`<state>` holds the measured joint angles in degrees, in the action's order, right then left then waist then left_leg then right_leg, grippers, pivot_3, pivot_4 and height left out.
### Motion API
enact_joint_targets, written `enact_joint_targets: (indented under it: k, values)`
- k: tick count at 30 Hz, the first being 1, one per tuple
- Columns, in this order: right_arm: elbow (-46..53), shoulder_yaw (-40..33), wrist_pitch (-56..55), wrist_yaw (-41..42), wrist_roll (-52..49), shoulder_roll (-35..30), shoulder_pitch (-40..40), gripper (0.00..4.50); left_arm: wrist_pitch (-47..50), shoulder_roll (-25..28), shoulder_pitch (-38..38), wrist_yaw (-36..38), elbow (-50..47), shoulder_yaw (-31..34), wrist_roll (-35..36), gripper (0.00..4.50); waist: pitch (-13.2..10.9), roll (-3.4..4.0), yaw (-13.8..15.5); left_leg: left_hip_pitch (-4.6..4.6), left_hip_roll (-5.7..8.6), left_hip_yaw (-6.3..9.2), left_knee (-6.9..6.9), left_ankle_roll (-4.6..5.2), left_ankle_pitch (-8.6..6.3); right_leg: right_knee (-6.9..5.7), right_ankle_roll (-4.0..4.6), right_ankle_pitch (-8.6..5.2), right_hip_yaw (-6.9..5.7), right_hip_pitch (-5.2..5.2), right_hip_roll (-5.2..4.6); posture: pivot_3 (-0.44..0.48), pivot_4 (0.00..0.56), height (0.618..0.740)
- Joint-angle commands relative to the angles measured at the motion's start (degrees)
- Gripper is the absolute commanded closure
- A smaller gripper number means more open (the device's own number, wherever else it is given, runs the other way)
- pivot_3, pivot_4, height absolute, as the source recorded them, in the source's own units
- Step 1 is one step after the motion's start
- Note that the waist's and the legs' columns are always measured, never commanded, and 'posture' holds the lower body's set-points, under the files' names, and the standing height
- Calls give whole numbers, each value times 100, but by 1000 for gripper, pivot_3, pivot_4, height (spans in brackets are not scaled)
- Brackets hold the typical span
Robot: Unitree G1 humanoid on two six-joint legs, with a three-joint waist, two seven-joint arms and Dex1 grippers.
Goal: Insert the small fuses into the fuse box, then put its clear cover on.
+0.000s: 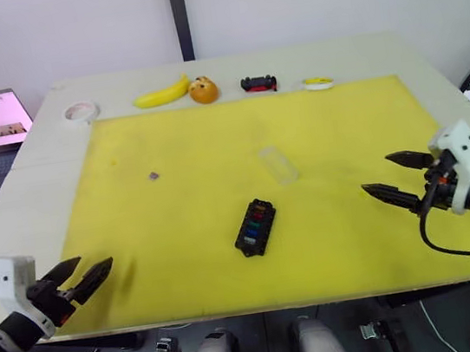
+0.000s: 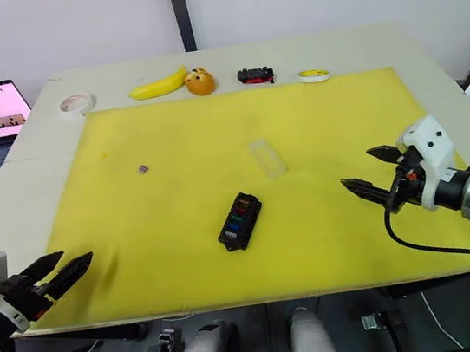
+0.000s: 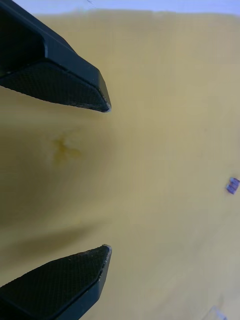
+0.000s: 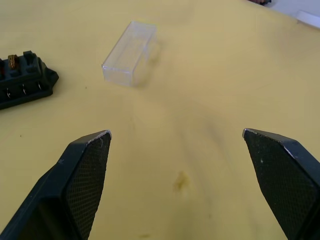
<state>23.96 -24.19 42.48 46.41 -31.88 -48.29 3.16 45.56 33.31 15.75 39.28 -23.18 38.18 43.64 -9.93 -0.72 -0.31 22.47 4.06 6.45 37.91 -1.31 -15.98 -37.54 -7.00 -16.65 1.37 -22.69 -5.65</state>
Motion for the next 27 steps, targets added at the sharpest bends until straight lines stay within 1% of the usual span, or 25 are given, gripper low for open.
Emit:
enact_joint_targets:
  k: [1,5,8,10,13,15,17,21,27]
  values:
    - [495,253,81,-155,-248,80,223,36,341,93,-475,-238,-57,-174,480,0,1,1,1,0,1,0,0,0,0,0,0,0,0,0,0,0,150,740]
    - [937,716,221,-279,-449,197,431,36,965,159,-1269,-606,441,-278,1024,0,1,1,-19,1,2,-2,-2,3,-3,3,-1,0,-2,-6,3,0,150,740]
    - [1357,1302,442,-510,-685,453,886,36,1646,119,-2226,-906,1344,-368,1546,0,1,2,-44,-1,2,-1,-2,-1,-1,-1,-2,1,-1,-8,8,0,150,740]
    - [1517,1621,557,-642,-754,598,1155,36,1928,85,-2754,-1094,1957,-411,1650,0,1,2,-46,-3,1,0,-2,-2,0,-6,-2,1,-3,-10,12,0,150,740]
    - [1521,1985,644,-832,-720,782,1510,36,2130,7,-3414,-1276,2748,-522,1618,0,2,-1,-39,-2,6,-1,-2,-1,-1,-7,-3,1,-3,-12,10,0,150,740]
    - [1482,2093,669,-906,-715,833,1636,36,2210,-39,-3673,-1373,3071,-515,1633,0,2,-5,-36,4,11,-4,-1,-1,-1,-7,-3,2,-2,-19,8,0,150,740]
    - [1429,2235,665,-972,-647,878,1741,36,2109,-165,-3985,-1583,3465,-527,1499,0,2,-7,-32,6,11,-4,-1,-8,3,-7,-3,2,-1,-23,7,0,150,740]
    - [1375,2417,637,-1045,-562,909,1863,36,2131,-505,-4565,-2165,4322,-221,1601,0,3,-8,-22,9,10,-2,-1,-7,3,-8,-3,2,-2,-26,7,0,150,740]
    - [1193,2791,546,-990,-357,992,2206,36,2263,-755,-4971,-2471,4853,-126,1623,0,4,-8,-25,8,11,-4,-1,-10,5,-22,-4,2,1,-33,7,0,150,740]
